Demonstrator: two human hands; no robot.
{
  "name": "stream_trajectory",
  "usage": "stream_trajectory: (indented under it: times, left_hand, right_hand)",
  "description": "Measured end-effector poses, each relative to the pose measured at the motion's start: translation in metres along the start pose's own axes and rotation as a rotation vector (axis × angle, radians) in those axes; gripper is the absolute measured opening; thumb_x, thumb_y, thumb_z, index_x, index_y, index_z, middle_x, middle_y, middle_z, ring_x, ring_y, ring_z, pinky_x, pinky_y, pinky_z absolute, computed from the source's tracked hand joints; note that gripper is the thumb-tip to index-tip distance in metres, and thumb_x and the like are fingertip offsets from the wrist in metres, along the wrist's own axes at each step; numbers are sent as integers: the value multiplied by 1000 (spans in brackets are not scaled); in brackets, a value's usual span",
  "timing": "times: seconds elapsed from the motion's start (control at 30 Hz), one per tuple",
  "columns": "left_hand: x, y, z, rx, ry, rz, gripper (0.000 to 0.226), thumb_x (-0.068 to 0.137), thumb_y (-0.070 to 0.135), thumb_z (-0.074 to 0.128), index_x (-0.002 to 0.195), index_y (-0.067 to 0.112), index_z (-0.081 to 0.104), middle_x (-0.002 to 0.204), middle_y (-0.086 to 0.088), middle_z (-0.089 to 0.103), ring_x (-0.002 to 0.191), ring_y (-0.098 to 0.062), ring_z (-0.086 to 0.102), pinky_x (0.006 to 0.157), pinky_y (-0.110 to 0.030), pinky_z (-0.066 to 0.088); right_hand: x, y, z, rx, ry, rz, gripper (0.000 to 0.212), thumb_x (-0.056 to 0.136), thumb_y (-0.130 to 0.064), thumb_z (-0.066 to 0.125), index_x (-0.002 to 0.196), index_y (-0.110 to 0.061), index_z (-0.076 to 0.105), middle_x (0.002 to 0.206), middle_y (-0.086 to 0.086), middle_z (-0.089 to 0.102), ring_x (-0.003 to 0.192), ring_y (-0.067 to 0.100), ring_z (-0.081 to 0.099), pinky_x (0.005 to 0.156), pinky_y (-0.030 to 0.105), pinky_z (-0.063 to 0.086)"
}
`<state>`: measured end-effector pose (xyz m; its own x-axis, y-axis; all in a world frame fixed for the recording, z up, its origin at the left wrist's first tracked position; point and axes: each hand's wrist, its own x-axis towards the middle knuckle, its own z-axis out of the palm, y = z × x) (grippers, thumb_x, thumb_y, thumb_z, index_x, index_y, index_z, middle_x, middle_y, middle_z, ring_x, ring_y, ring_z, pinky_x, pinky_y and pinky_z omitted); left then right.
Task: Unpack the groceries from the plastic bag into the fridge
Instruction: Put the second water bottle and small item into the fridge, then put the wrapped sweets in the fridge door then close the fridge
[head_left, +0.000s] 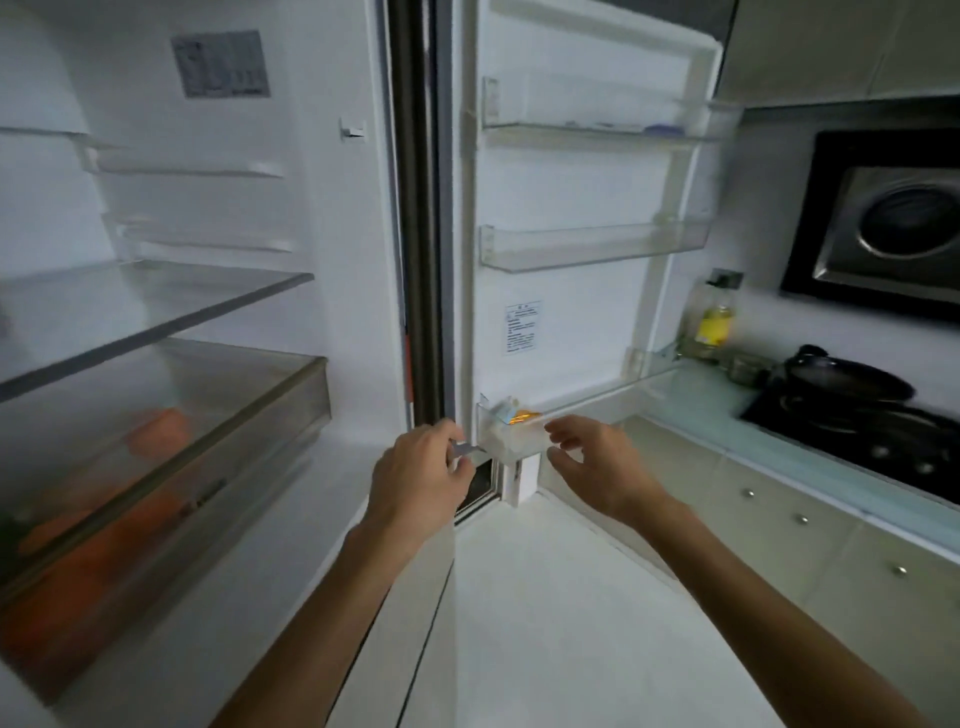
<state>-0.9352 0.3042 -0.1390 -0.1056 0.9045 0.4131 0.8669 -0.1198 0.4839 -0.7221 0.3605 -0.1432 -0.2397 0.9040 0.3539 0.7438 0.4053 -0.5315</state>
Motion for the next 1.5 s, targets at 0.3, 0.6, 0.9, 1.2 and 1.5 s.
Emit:
stream_trajectory:
  times: [0.3, 0.6, 0.9, 1.2, 1.5]
  left_hand:
    - [-1, 101, 77, -101, -147, 180, 24, 87, 29, 61, 111, 25, 65, 102, 6, 70, 95, -18, 66, 79, -35, 53]
    - [-25, 254, 176, -121, -348, 403, 26, 87, 33, 60, 112, 25, 64, 103, 8, 68, 96, -17, 65, 81, -30, 51]
    - [-77, 441, 286, -10, -563, 613, 30, 87, 35, 58, 116, 27, 63, 110, 6, 68, 105, -19, 62, 84, -31, 48]
    - [-120, 596, 376, -20, -670, 767, 31, 88, 36, 58, 117, 27, 63, 109, 5, 69, 106, -20, 62, 86, -32, 47]
    - [-102, 713, 478, -52, -720, 875, 28, 86, 35, 58, 113, 27, 64, 109, 4, 70, 105, -22, 62, 85, -34, 50]
  right_hand:
    - [-79, 84, -87, -116, 114, 226, 32, 91, -24, 60, 122, -16, 63, 110, -1, 70, 98, 13, 64, 91, 30, 52]
    - [-185, 189, -193, -171, 199, 485, 33, 89, -21, 63, 121, -13, 64, 109, 1, 71, 97, 15, 65, 91, 30, 51]
    - [-307, 325, -320, -256, 174, 704, 32, 86, -22, 63, 118, -15, 66, 108, 2, 70, 101, 21, 65, 89, 32, 51]
    - [-391, 430, -417, -272, 225, 853, 36, 87, -19, 61, 123, -14, 64, 112, 3, 69, 105, 22, 64, 92, 35, 50]
    - [-405, 546, -476, -277, 298, 956, 37, 86, -20, 60, 123, -16, 64, 114, 1, 68, 107, 20, 62, 91, 30, 49]
